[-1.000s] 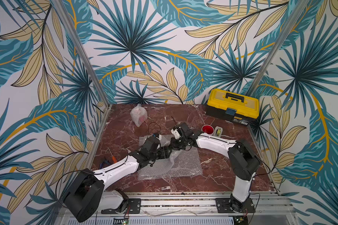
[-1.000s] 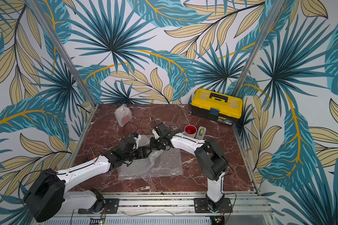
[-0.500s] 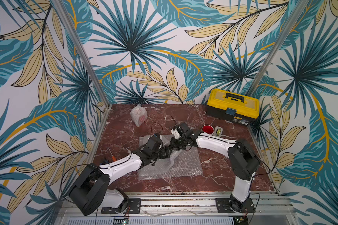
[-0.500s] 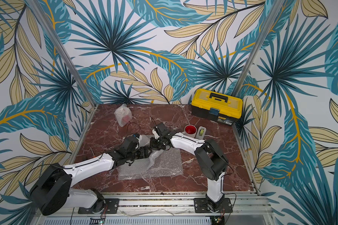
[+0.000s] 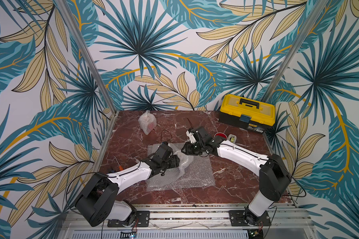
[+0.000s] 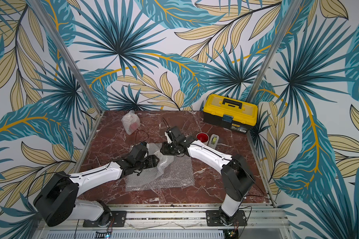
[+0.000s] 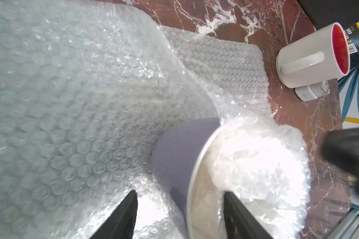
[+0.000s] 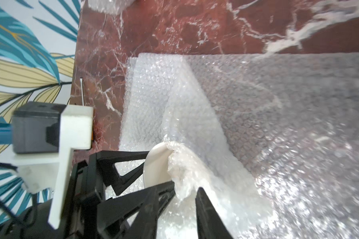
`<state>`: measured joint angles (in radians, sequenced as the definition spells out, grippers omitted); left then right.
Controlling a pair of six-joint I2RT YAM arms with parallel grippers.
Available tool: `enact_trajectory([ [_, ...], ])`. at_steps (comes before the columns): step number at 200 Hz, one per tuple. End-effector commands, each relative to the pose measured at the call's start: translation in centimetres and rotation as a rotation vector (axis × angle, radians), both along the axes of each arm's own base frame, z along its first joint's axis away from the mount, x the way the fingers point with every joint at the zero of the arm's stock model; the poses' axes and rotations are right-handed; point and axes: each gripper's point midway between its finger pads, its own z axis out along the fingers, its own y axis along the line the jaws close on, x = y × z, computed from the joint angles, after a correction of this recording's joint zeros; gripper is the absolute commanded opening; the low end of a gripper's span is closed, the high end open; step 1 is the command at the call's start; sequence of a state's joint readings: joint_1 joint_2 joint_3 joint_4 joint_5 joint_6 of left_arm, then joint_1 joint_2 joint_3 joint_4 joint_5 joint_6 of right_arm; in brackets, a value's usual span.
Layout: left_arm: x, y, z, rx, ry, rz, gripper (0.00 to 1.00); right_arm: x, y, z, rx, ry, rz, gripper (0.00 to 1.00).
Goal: Wrap mugs in bubble wrap
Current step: Wrap the mug in bubble wrap.
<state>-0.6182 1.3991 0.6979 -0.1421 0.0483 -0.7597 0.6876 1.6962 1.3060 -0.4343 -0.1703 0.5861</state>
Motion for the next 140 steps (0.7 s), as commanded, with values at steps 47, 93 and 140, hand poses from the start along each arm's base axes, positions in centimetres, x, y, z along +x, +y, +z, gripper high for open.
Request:
enact_trajectory([
  [47,0.1,0.9,-0.5,0.052,0.032,0.023,0.64,-1.6,-3.3,-5.4,-0.246,0.108,0.006,0.50],
  [93,0.1,0.9,-0.6,0.051,0.036,0.023,0.63,-1.7,-3.0,-8.0,-0.345,0.159,0.036,0.55],
  [140,0.0,1.1,-0.6,0.054,0.036,0.032,0.65,-2.3,-4.2,-10.3,-0.494,0.183,0.047,0.60],
])
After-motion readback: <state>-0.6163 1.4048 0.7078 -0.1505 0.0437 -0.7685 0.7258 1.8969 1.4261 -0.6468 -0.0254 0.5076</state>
